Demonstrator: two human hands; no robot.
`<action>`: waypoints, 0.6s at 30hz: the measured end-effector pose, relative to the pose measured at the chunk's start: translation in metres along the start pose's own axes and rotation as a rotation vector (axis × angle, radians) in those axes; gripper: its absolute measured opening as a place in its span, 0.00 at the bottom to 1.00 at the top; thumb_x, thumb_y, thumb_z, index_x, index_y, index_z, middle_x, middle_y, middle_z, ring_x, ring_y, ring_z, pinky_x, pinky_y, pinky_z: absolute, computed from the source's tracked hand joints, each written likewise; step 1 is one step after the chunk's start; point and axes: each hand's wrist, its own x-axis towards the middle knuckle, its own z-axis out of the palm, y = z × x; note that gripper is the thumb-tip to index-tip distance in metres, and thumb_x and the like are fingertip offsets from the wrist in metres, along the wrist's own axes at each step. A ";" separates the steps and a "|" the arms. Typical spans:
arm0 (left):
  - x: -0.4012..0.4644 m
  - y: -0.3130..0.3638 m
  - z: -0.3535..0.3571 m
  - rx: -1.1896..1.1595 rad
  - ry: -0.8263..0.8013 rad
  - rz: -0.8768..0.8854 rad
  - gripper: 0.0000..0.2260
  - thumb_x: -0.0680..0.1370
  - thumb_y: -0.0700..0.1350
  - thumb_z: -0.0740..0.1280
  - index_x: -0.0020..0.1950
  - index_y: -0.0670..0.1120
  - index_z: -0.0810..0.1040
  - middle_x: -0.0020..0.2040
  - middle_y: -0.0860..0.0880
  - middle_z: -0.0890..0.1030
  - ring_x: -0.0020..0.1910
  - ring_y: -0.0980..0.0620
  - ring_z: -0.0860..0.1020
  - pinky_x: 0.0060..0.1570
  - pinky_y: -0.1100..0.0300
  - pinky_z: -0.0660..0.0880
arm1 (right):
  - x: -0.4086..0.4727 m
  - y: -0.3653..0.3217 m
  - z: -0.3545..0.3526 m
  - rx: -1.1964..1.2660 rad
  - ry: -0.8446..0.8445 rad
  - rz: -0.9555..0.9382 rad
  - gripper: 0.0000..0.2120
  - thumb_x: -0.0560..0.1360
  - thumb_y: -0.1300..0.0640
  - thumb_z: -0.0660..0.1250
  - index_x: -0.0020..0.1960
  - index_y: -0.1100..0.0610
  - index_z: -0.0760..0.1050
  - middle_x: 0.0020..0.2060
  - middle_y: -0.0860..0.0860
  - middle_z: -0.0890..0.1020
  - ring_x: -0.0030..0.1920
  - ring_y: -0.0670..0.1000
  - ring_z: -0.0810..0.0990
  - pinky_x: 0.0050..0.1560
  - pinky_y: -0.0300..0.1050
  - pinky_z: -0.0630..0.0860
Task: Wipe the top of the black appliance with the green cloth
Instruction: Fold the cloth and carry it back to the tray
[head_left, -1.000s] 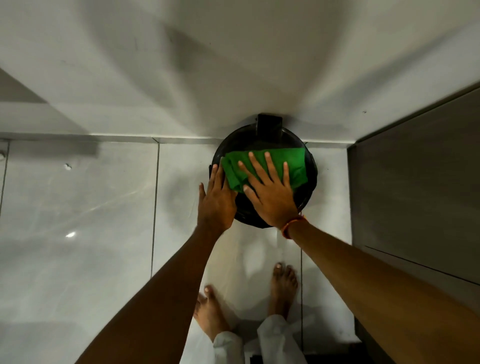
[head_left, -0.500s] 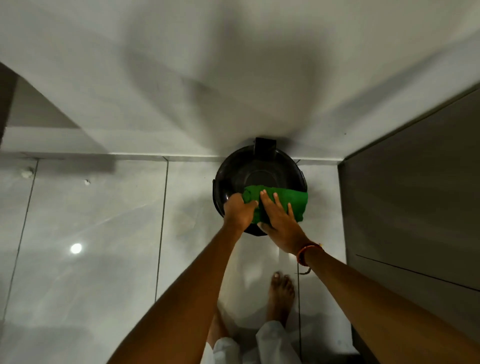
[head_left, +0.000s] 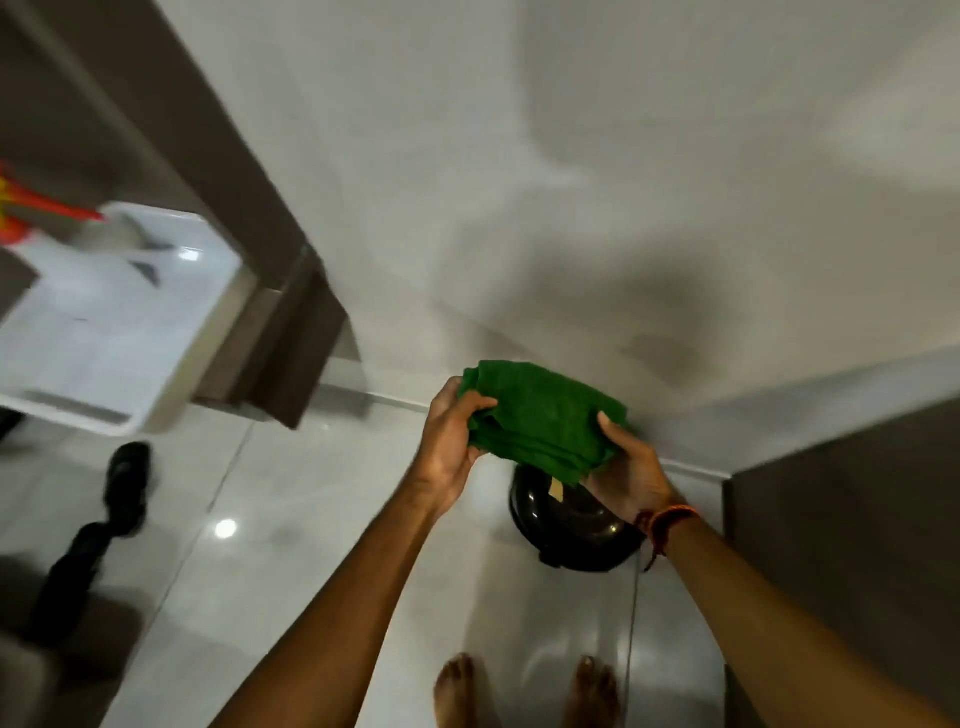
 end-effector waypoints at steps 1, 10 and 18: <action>-0.015 0.032 -0.017 0.000 0.048 0.040 0.12 0.79 0.35 0.63 0.63 0.40 0.75 0.52 0.41 0.83 0.52 0.43 0.81 0.50 0.44 0.81 | 0.007 -0.001 0.040 -0.058 -0.002 0.007 0.31 0.74 0.56 0.74 0.74 0.62 0.72 0.67 0.62 0.81 0.65 0.63 0.82 0.59 0.58 0.82; -0.086 0.183 -0.165 0.053 0.504 0.343 0.17 0.75 0.36 0.69 0.60 0.50 0.73 0.49 0.43 0.82 0.41 0.46 0.82 0.35 0.53 0.78 | 0.057 0.008 0.311 -0.510 -0.002 -0.174 0.20 0.74 0.63 0.76 0.63 0.63 0.75 0.56 0.61 0.85 0.54 0.60 0.86 0.49 0.51 0.87; -0.081 0.228 -0.293 0.239 0.834 0.215 0.21 0.71 0.42 0.74 0.59 0.36 0.71 0.52 0.37 0.81 0.53 0.35 0.82 0.49 0.40 0.83 | 0.105 0.099 0.469 -1.043 0.067 -0.343 0.21 0.76 0.63 0.72 0.68 0.65 0.77 0.61 0.63 0.83 0.62 0.61 0.83 0.66 0.54 0.79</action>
